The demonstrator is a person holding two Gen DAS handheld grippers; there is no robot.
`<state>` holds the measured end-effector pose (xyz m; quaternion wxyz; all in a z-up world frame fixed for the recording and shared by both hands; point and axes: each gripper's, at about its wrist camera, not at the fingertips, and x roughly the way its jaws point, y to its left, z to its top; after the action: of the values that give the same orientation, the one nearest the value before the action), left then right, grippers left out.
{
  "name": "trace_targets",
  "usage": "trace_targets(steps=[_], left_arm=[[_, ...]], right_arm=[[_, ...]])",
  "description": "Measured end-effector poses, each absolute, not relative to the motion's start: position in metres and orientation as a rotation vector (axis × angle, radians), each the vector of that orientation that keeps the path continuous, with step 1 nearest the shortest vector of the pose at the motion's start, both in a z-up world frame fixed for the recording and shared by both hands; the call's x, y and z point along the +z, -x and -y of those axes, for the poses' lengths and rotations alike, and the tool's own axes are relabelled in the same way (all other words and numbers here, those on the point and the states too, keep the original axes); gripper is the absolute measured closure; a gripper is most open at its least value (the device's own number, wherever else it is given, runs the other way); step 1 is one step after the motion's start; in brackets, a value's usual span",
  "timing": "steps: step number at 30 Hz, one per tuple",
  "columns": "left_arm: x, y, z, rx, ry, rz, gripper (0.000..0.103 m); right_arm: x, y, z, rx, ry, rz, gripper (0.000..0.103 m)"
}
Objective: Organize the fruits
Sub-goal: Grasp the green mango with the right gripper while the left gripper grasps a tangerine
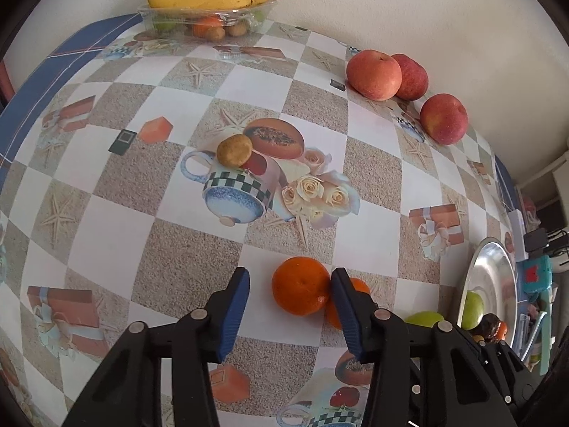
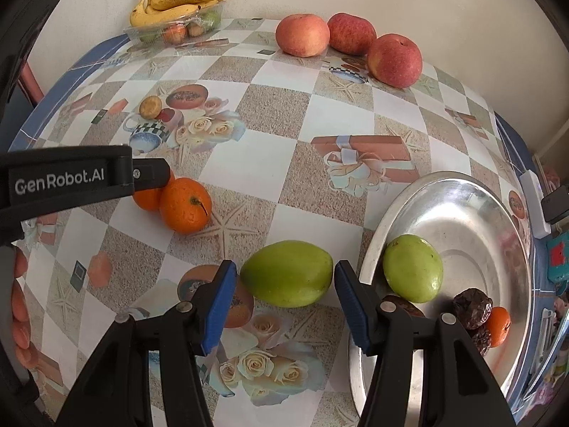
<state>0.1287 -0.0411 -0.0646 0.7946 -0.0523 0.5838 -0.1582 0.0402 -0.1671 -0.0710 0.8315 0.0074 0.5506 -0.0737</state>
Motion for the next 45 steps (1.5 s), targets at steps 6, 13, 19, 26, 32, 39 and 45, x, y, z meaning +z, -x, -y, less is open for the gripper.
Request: trace_targets(steps=[6, 13, 19, 26, 32, 39, 45], left_arm=[[-0.067, -0.13, 0.04, -0.358, 0.157, -1.274, 0.063], [-0.067, -0.13, 0.039, -0.363, 0.175, -1.283, 0.067], [-0.067, -0.131, 0.034, -0.358, 0.208, -1.293, 0.067], [-0.066, -0.131, 0.03, -0.331, 0.206, -1.29, 0.067], [-0.062, -0.132, 0.025, -0.301, 0.211, -1.274, 0.067], [-0.049, -0.132, 0.019, -0.293, 0.224, -1.231, 0.068], [-0.034, -0.13, 0.018, -0.298, 0.219, -1.182, 0.068]], right_arm=[[-0.073, -0.04, 0.165, -0.159, 0.005, -1.173, 0.047], [-0.073, -0.039, 0.165, -0.158, -0.002, -1.171, 0.047], [-0.073, -0.039, 0.166, -0.158, -0.006, -1.171, 0.047], [-0.071, -0.037, 0.166, -0.144, -0.022, -1.174, 0.048], [-0.065, -0.035, 0.165, -0.107, -0.072, -1.161, 0.048], [-0.048, -0.029, 0.168, -0.076, -0.148, -1.11, 0.048], [-0.032, -0.023, 0.176, -0.078, -0.196, -1.061, 0.048]])
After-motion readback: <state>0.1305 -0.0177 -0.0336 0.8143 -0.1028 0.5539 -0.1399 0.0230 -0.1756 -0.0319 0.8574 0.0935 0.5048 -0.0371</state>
